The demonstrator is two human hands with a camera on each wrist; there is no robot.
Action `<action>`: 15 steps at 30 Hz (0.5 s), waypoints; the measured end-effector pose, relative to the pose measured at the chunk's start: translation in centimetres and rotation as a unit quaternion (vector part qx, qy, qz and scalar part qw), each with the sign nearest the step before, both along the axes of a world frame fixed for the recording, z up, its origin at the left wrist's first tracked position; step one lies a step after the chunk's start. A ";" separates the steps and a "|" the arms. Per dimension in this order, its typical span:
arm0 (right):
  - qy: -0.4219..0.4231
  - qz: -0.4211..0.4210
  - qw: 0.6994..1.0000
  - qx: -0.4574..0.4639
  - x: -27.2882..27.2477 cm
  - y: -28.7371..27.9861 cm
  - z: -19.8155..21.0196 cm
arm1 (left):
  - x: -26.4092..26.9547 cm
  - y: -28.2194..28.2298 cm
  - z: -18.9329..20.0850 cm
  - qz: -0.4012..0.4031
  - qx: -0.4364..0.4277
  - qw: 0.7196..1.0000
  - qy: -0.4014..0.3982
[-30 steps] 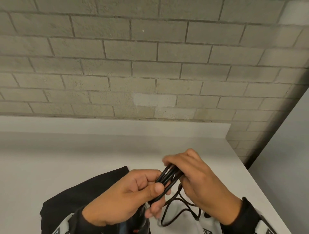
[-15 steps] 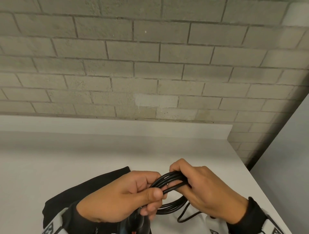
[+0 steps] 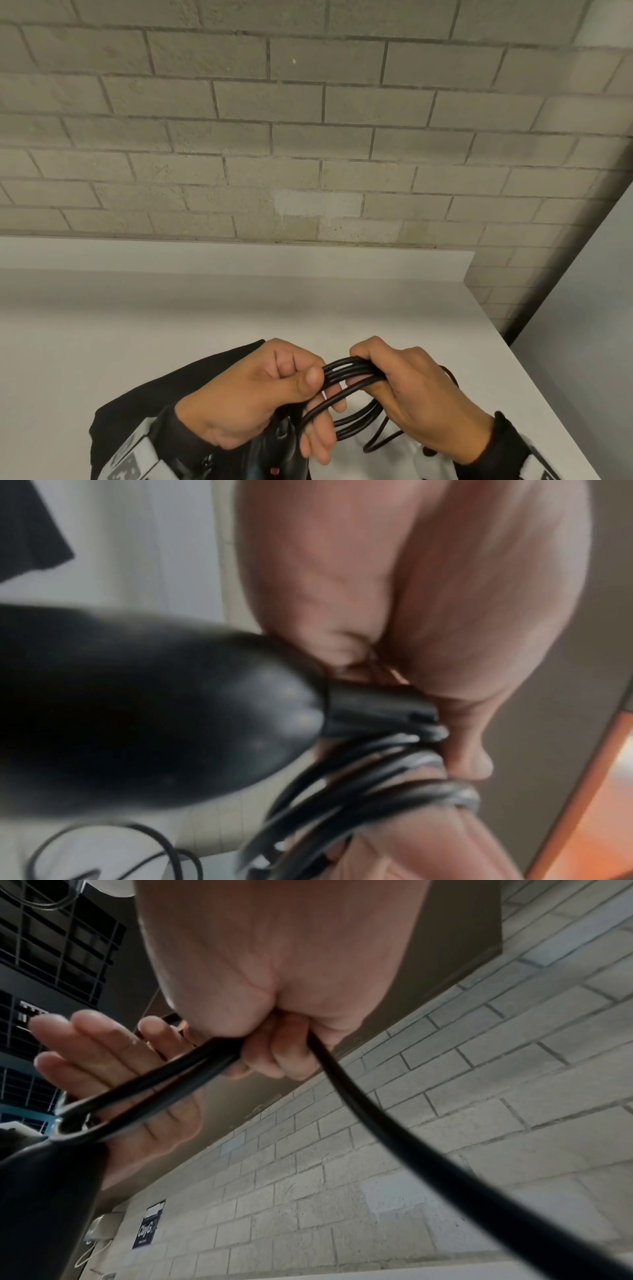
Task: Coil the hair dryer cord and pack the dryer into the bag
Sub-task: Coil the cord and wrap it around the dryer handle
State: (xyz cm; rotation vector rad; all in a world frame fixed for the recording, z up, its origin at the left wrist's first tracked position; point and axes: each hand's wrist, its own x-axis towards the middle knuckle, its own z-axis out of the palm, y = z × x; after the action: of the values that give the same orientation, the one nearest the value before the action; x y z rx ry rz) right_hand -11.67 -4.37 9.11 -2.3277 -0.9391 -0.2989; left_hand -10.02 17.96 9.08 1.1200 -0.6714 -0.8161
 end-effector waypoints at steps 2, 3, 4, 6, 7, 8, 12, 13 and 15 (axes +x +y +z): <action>-0.027 0.004 1.000 0.010 0.1 0.1 0.1 | 0.2 0.1 -0.1 0.004 0.004 1.000 -0.004; -0.038 0.008 0.999 0.014 0.1 0.1 0.2 | 0.2 0.2 -0.1 0.011 0.008 1.000 -0.014; -0.050 0.011 0.999 0.015 0.0 0.1 0.2 | 0.2 0.2 0.0 0.019 0.015 0.999 -0.029; -0.076 0.010 0.997 0.013 0.0 0.1 0.2 | 0.1 0.4 0.2 0.029 0.038 0.997 -0.060; -0.082 0.004 0.997 0.009 0.0 0.1 0.1 | 0.0 0.5 0.3 0.032 0.050 0.996 -0.073; -0.083 -0.007 0.996 0.005 0.0 0.1 0.1 | -0.1 0.6 0.5 0.035 0.059 0.994 -0.085; -0.052 -0.062 0.997 0.008 0.0 -0.1 -0.7 | -1.1 0.5 0.6 0.078 0.099 0.982 -0.141; -0.043 -0.069 0.997 0.014 0.0 -0.1 -0.9 | -1.3 0.3 0.4 0.092 0.103 0.980 -0.145; -0.026 -0.075 0.997 0.024 -0.1 -0.1 -1.1 | -1.7 0.0 -0.1 0.115 0.091 0.980 -0.137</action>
State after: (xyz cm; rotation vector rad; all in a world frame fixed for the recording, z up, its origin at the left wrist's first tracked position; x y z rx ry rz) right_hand -11.72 -4.51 7.97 -2.3600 -0.7735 -0.4398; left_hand -11.76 17.92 8.98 1.4650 -0.6881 -0.5375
